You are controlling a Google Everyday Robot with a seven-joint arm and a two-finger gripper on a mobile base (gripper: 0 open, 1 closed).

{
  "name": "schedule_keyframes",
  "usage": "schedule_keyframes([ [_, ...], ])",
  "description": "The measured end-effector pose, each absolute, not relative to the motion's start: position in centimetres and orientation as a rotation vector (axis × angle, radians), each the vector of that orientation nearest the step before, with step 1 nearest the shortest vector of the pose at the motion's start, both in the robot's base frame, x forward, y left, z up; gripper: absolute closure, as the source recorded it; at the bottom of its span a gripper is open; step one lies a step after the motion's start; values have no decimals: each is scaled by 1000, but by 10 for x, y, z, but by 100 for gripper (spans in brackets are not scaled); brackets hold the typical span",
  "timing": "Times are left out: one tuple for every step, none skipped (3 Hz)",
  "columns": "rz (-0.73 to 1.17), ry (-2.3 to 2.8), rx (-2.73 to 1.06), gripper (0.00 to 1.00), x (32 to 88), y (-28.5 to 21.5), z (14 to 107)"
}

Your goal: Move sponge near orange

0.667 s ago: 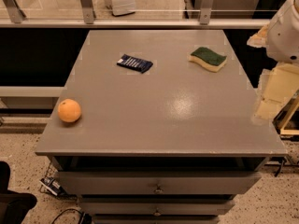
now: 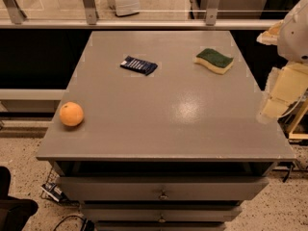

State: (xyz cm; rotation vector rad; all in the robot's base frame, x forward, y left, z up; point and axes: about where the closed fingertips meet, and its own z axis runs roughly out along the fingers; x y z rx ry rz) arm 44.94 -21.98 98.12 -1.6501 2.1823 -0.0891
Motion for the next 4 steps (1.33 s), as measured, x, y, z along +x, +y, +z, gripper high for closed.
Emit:
schedule_keyframes([
  [7, 2138, -1478, 0, 484, -225, 969],
  [155, 2024, -1280, 0, 536, -224, 951],
  [291, 1908, -1098, 0, 588, -216, 936],
  [391, 1823, -964, 0, 622, -212, 915],
])
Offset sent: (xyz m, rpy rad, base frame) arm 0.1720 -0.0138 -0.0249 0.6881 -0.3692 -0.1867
